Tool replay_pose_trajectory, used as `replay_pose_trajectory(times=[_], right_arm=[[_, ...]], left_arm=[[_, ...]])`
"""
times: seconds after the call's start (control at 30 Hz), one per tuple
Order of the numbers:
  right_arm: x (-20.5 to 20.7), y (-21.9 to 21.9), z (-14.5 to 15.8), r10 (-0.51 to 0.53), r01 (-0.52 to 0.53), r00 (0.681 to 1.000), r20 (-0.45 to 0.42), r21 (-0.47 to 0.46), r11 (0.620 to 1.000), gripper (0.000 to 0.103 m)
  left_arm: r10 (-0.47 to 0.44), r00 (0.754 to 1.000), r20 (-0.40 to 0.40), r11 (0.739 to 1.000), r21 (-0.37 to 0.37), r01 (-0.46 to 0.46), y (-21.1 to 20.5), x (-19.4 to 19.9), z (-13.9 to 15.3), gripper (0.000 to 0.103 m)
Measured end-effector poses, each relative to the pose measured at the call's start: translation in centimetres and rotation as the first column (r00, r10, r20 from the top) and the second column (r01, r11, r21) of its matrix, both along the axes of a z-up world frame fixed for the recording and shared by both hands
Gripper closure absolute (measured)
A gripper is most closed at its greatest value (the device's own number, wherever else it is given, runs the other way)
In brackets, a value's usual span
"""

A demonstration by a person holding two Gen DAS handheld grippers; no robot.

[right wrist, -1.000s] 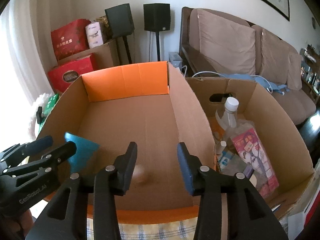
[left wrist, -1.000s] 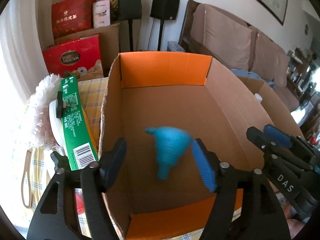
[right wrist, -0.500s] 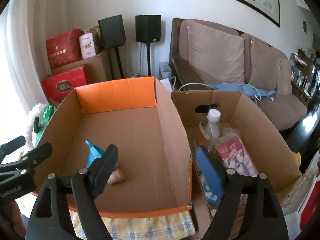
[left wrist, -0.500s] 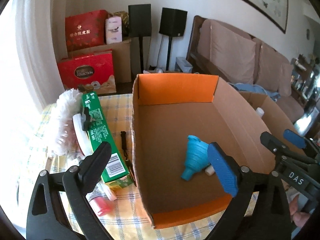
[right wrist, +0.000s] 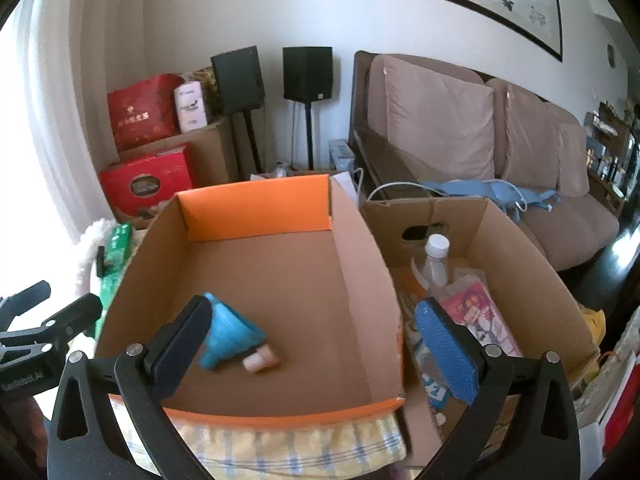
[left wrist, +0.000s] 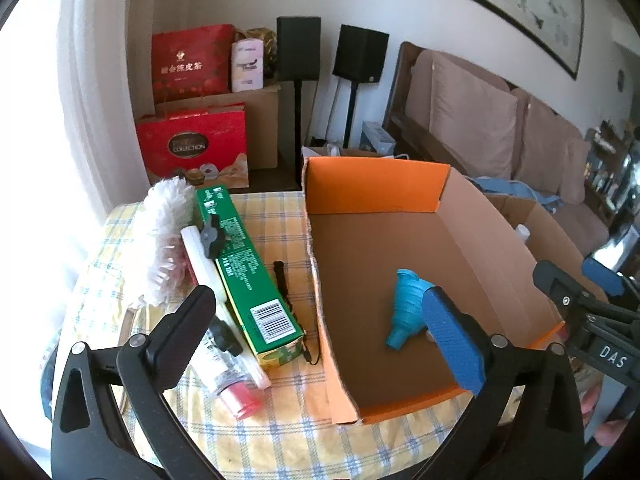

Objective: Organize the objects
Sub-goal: 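Move both grippers back toward the items on the tablecloth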

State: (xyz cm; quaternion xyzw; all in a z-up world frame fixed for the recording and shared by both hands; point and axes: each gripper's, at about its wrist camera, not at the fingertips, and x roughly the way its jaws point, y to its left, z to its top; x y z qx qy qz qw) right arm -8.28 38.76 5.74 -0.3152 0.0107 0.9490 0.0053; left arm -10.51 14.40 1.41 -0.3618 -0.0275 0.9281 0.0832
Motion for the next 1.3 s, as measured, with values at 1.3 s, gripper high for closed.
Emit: replay_pose_trajectory(times=[1.3], right_arm=[[1.5, -11.6, 1.5, 0.137, -0.137, 0.99, -0.028, 0.002, 0.991, 0.0]], left_arm=[[0.154, 0.988, -0.001, 0.988, 0.029, -0.154, -13.2, 2.8, 0.7, 0.0]])
